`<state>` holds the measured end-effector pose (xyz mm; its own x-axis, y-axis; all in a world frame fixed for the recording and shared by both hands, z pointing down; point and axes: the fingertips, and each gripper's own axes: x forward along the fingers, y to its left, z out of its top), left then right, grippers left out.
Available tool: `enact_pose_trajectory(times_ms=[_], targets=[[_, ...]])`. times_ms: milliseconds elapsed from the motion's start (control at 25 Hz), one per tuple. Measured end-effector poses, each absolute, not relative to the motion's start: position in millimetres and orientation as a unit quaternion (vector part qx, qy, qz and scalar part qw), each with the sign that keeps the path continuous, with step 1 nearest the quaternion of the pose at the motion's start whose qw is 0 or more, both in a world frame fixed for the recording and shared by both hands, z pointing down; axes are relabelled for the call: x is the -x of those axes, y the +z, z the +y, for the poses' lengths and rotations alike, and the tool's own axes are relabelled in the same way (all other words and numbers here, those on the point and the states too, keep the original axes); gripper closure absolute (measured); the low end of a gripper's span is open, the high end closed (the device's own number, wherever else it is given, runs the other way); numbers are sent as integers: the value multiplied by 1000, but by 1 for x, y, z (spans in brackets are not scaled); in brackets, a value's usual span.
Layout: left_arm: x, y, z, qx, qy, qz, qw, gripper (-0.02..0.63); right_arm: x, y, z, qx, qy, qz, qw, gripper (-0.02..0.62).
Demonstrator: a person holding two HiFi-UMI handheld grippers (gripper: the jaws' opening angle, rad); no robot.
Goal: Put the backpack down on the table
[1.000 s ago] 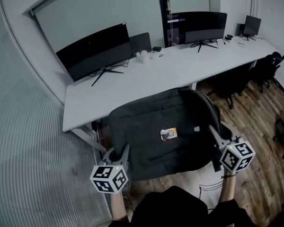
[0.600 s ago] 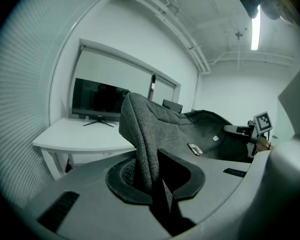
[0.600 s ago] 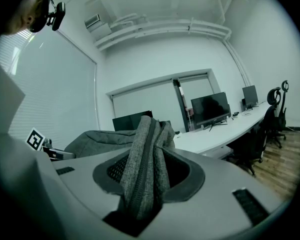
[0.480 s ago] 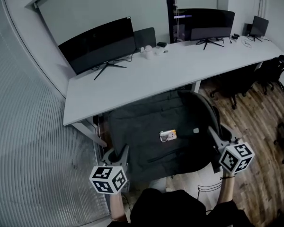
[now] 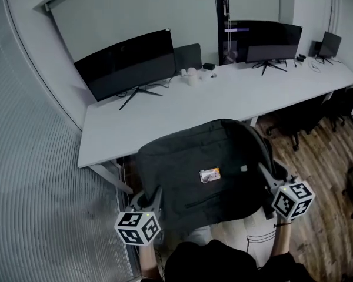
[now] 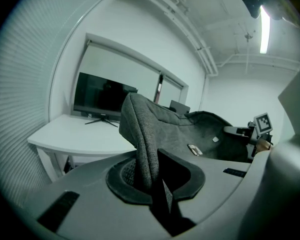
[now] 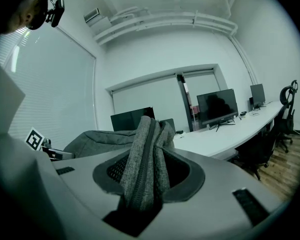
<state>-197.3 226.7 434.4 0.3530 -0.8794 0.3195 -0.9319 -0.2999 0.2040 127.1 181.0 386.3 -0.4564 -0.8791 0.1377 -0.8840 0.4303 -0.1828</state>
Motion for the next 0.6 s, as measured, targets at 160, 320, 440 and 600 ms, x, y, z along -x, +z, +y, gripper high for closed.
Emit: enact_pose_trajectory(times_ms=[160, 320, 440, 600], targets=[[205, 429, 187, -802, 73, -566, 177, 551, -119, 383, 140, -518, 116, -847, 10, 462], [204, 425, 150, -806, 74, -560, 177, 551, -122, 380, 107, -522, 118, -844, 7, 462], [207, 422, 121, -808, 75, -556, 178, 551, -120, 378, 81, -526, 120, -842, 6, 462], [205, 418, 84, -814, 80, -547, 180, 551, -122, 374, 50, -534, 125, -836, 5, 462]])
